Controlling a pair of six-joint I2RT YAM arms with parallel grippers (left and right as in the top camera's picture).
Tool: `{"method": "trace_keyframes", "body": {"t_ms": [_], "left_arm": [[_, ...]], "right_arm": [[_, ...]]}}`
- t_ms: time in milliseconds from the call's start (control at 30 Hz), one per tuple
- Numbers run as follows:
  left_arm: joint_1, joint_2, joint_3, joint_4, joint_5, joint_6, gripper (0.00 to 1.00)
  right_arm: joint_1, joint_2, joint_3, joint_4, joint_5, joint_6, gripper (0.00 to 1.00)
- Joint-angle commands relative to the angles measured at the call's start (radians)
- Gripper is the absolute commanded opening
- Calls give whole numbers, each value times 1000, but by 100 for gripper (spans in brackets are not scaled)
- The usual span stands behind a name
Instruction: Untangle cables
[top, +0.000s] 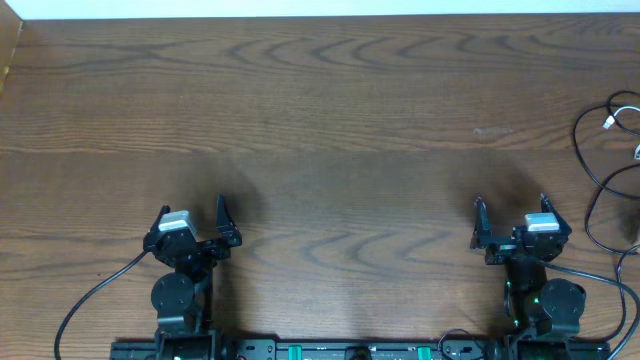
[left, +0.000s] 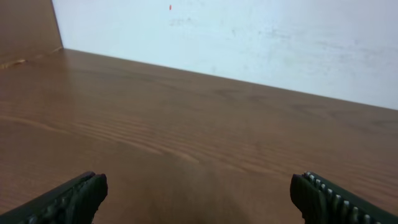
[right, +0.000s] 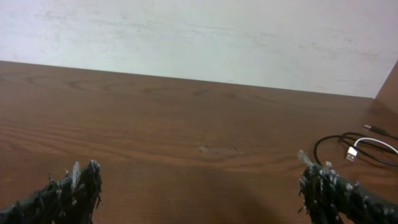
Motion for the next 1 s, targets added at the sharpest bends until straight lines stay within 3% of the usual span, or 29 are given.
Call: {"method": "trace_keyframes", "body": {"t_ms": [0, 100, 967], "left_arm": [[-10, -32, -2, -38, -29, 6, 99], [-21, -72, -2, -116, -26, 6, 99], [-34, -63, -2, -116, -25, 5, 99]], "right_arm": [[0, -6, -3, -2, 6, -6, 99], [0, -5, -3, -2, 6, -6, 99], [0, -5, -3, -2, 6, -6, 99]]}}
